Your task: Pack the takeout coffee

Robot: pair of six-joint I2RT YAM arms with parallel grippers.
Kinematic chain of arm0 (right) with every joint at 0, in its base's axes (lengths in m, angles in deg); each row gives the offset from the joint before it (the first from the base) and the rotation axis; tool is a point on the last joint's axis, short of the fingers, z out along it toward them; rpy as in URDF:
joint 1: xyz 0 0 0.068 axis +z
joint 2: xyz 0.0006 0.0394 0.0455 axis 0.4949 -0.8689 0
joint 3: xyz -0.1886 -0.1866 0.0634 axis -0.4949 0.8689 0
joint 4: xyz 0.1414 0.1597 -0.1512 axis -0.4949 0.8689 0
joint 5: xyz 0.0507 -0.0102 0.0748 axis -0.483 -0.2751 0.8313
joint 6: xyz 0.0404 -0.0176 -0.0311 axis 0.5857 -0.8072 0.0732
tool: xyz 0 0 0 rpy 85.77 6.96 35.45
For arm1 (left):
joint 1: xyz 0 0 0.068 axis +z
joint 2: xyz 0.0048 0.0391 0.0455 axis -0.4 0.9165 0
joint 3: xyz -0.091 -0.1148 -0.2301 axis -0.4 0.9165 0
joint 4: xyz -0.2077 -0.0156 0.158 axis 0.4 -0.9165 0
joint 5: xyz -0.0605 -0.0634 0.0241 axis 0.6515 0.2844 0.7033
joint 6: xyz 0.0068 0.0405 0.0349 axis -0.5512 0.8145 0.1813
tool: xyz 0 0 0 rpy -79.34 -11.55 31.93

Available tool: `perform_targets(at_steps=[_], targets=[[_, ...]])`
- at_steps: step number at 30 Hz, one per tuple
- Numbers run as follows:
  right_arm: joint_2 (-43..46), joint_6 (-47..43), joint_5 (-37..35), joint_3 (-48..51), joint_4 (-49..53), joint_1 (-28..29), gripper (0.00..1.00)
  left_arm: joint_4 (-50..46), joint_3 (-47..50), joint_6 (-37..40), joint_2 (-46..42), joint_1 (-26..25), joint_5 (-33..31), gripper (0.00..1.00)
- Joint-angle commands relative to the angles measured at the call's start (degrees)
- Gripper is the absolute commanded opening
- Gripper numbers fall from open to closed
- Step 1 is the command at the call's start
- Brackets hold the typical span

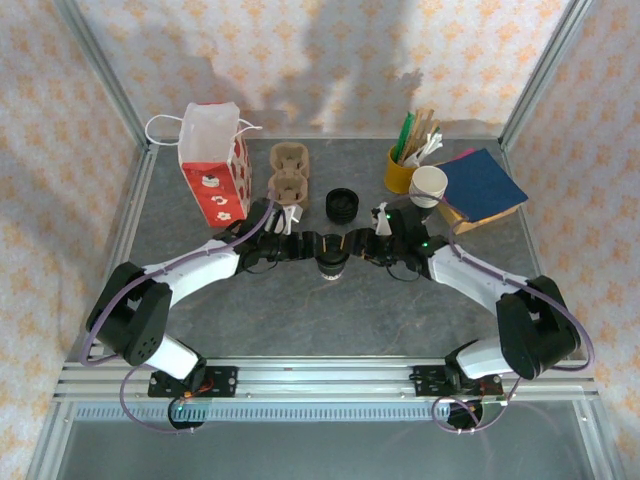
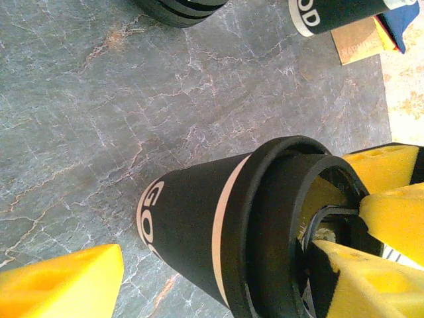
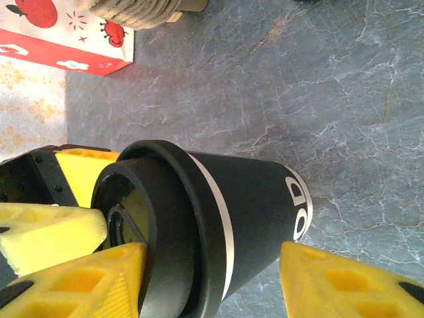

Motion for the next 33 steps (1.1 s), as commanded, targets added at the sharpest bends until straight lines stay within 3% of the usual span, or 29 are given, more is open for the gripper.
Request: perform_targets(at_steps=[1,9,11,14,27,33], targets=[[-0.7,-0.2,-5.1,2.8,4.6,0.3,0.54,-3.4,2.5,1.6,0.8,-0.4,-4.1,0.74],[-0.5,-1.4,-5.1,-0.1,5.7,0.4,0.55,-2.5,0.8,0.9,1.1,-1.1,-4.5,0.72],[-0.3,-1.5,-4.0,-1.5,5.7,0.5,0.65,-2.2,0.0,0.8,0.4,-1.4,-4.5,0.73],[0.3,-1.9,-4.2,-3.9,6.4,0.6,0.69,-2.0,-1.3,1.4,-0.5,-1.4,-4.0,0.74],[3.0,-3.5,-8.6,-11.4,12.1,1.1,0.70,-8.0,-7.6,2.7,-2.8,-1.3,-7.9,0.75],[4.9,-6.8,-17.4,-15.3,16.2,5.5,0.71,-7.8,-5.6,-0.2,-9.4,3.5,-13.4,0.74]])
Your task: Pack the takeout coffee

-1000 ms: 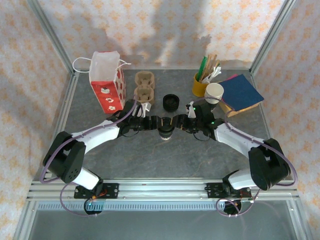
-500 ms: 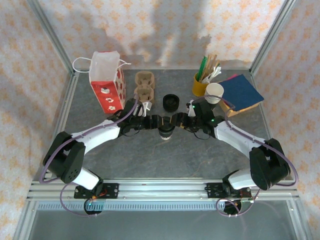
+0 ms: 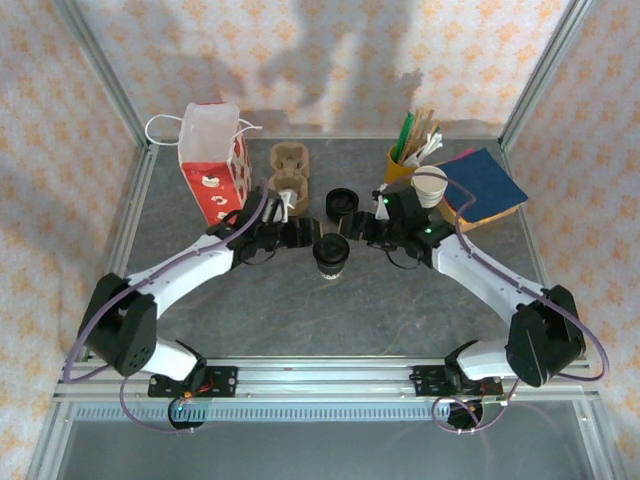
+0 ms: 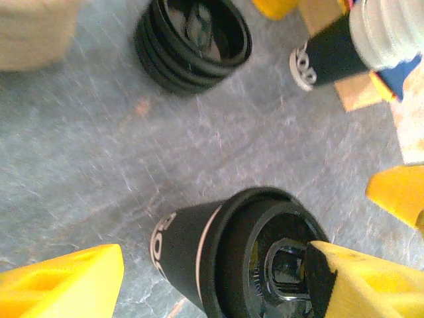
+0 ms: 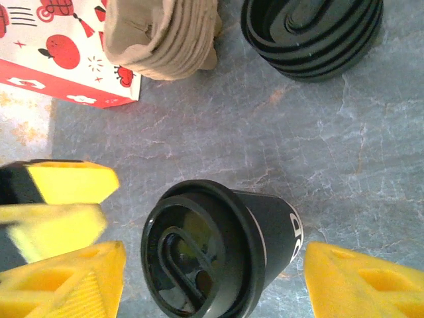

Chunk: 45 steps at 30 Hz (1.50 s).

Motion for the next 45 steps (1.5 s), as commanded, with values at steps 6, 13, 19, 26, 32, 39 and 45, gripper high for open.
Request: perform_targets(at_steps=[6,13,19,26,32,39,45], targets=[[1.2,-6.1,-17.4,-7.0,6.1,9.9,0.73,0.9,6.5,-1.7,-14.2,11.4,-8.3,0.75],[-4.7,-9.7,-25.2,-10.6,10.0,15.3,0.76,-0.9,7.9,-0.8,-19.4,13.5,-11.3,0.78],[-9.6,-9.9,-29.5,-13.2,13.7,17.7,0.81,-0.1,9.4,-1.3,-19.7,13.6,-10.7,0.78],[-11.8,-10.0,-31.3,-13.7,14.8,18.2,0.86,0.9,10.0,-1.7,-19.6,13.6,-10.0,0.78],[-13.4,-9.9,-33.5,-14.4,15.6,19.3,0.85,0.9,10.3,-1.6,-19.3,13.6,-10.0,0.78],[-14.3,-9.6,-33.3,-14.8,15.6,20.1,0.84,1.5,11.0,-1.7,-18.7,13.6,-9.5,0.78],[-15.4,-9.3,-33.8,-15.2,16.3,20.2,0.79,1.5,11.1,-1.7,-18.8,13.6,-9.5,0.78]])
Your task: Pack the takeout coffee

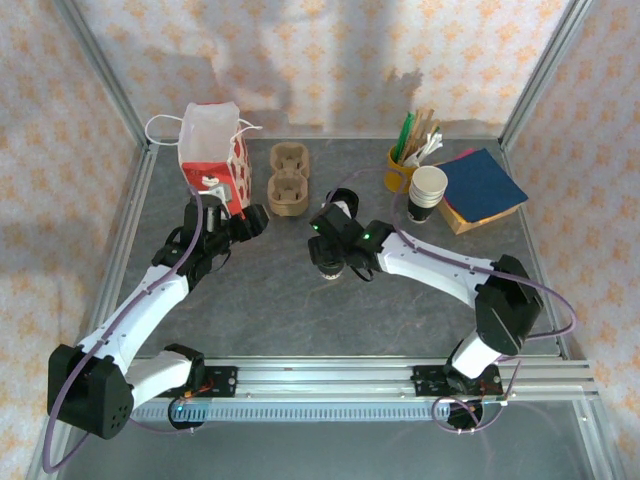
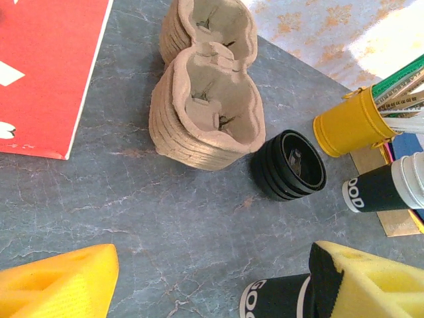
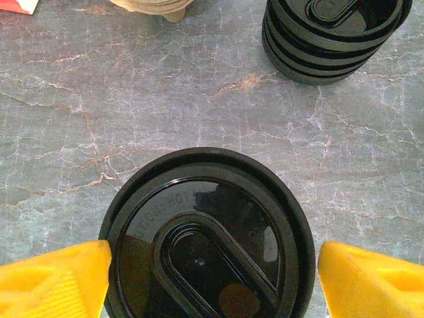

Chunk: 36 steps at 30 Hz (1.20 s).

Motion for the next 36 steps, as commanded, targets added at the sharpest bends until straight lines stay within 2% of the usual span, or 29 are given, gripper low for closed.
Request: perform_targets(at_steps=[1,8,36], targets=[[-1.1,0.1,-2.5,-1.5,2.1,0.4,0.78,1.4,0.7,-0.3,0.2,0.6,-0.2,0.78],[-1.7,0.3,-3.0,-1.9,3.2,0.5,0.76,1.7,1.4,-0.3,0.5,0.6,-0.1,0.78],[-3.3,-0.5,-2.2,-0.9,3.3,0.8,0.81,2.7,1.8,-0.3,1.1,0.6,0.6,0.78]])
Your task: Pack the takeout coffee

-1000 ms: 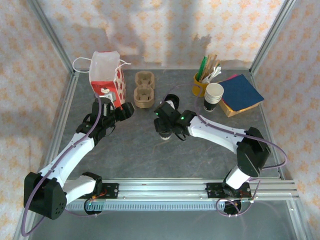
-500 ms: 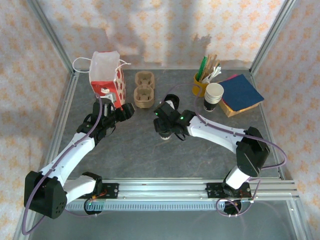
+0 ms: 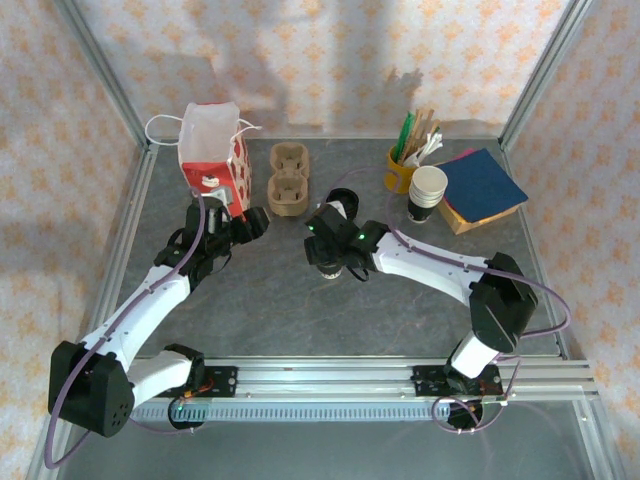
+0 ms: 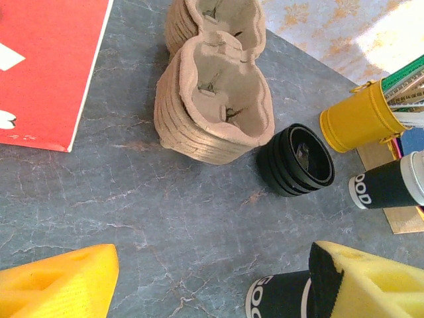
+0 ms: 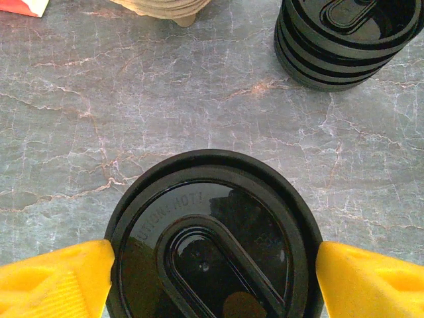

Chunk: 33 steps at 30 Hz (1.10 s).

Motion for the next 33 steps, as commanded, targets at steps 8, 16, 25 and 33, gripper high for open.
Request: perform_targets(at_steps=[8,16,25,33], targets=[[-0.1,-0.7,-3.0,0.0,4.2,0.1,0.82,1.5,-0.1,-1.9,0.9,0.5,0.7,0.78],[2.1,-0.1,-3.8,-1.3,3.6,0.1,0.84,1.2,-0.6,-1.9,1.0,0.6,0.5,0.78],[4.6,0.6,-2.5,-0.3,1.8,0.1,0.84,1.6,-0.7,-2.0,1.3,0.5,0.7,0.78],[4.6,0.7,-1.3,1.8,1.0,0.1,0.84,1.6,-0.2,-1.9,0.9,0.5,0.6,0.78]])
